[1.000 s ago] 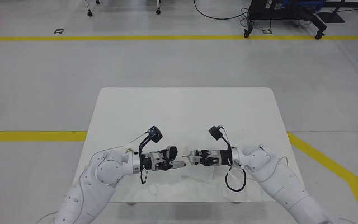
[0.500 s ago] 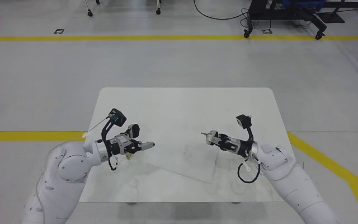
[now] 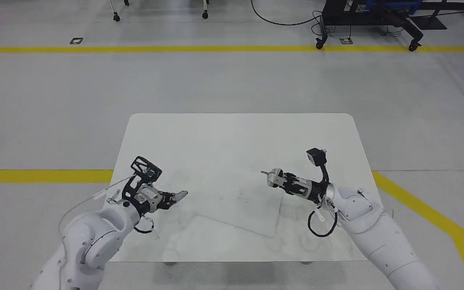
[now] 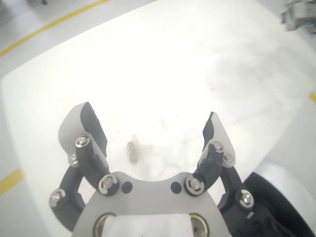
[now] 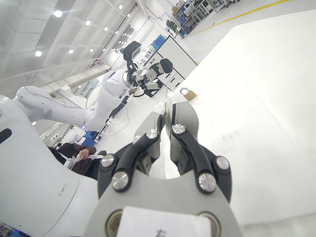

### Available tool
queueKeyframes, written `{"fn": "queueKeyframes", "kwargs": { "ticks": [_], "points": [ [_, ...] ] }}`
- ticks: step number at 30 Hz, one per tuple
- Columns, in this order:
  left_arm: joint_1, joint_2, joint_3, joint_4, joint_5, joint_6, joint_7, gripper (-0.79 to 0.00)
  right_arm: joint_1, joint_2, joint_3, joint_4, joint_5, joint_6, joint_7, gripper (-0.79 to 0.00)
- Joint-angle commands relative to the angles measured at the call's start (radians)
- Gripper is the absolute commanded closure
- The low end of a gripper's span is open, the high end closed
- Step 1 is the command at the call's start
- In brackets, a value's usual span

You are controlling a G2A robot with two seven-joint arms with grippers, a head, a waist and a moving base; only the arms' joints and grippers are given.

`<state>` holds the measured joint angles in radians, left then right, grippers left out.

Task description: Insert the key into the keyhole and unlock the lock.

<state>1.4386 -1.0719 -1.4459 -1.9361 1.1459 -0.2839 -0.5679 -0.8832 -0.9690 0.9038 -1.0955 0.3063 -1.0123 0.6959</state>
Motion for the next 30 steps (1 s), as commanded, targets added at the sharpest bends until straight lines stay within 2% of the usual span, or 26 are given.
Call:
{"fn": "queueKeyframes", "kwargs": {
  "ticks": [1, 4, 8, 11, 13, 19, 26, 30],
  "points": [
    [0.058, 0.004, -0.022, -0.05, 0.079, 0.041, -0.043, -0.785, 0.0, 0.0, 0.0, 0.0, 0.0, 0.0, 0.0, 0.0],
    [0.049, 0.006, -0.005, -0.035, 0.108, 0.019, -0.127, -0.785, 0.0, 0.0, 0.0, 0.0, 0.0, 0.0, 0.0, 0.0],
    [-0.057, 0.002, 0.042, 0.075, 0.062, -0.038, -0.223, -0.785, 0.0, 0.0, 0.0, 0.0, 0.0, 0.0, 0.0, 0.0],
    [-0.127, -0.002, 0.066, 0.146, 0.033, -0.042, -0.256, -0.573, 0.0, 0.0, 0.0, 0.0, 0.0, 0.0, 0.0, 0.0],
    [-0.151, -0.004, 0.084, 0.166, 0.023, -0.052, -0.276, -0.542, 0.0, 0.0, 0.0, 0.0, 0.0, 0.0, 0.0, 0.0],
    [-0.174, -0.006, 0.121, 0.197, 0.02, -0.069, -0.319, -0.551, 0.0, 0.0, 0.0, 0.0, 0.0, 0.0, 0.0, 0.0],
    [-0.198, -0.008, 0.141, 0.237, 0.011, -0.073, -0.334, -0.397, 0.0, 0.0, 0.0, 0.0, 0.0, 0.0, 0.0, 0.0],
    [-0.199, -0.007, 0.142, 0.237, 0.007, -0.072, -0.338, -0.363, 0.0, 0.0, 0.0, 0.0, 0.0, 0.0, 0.0, 0.0]
  ]
}}
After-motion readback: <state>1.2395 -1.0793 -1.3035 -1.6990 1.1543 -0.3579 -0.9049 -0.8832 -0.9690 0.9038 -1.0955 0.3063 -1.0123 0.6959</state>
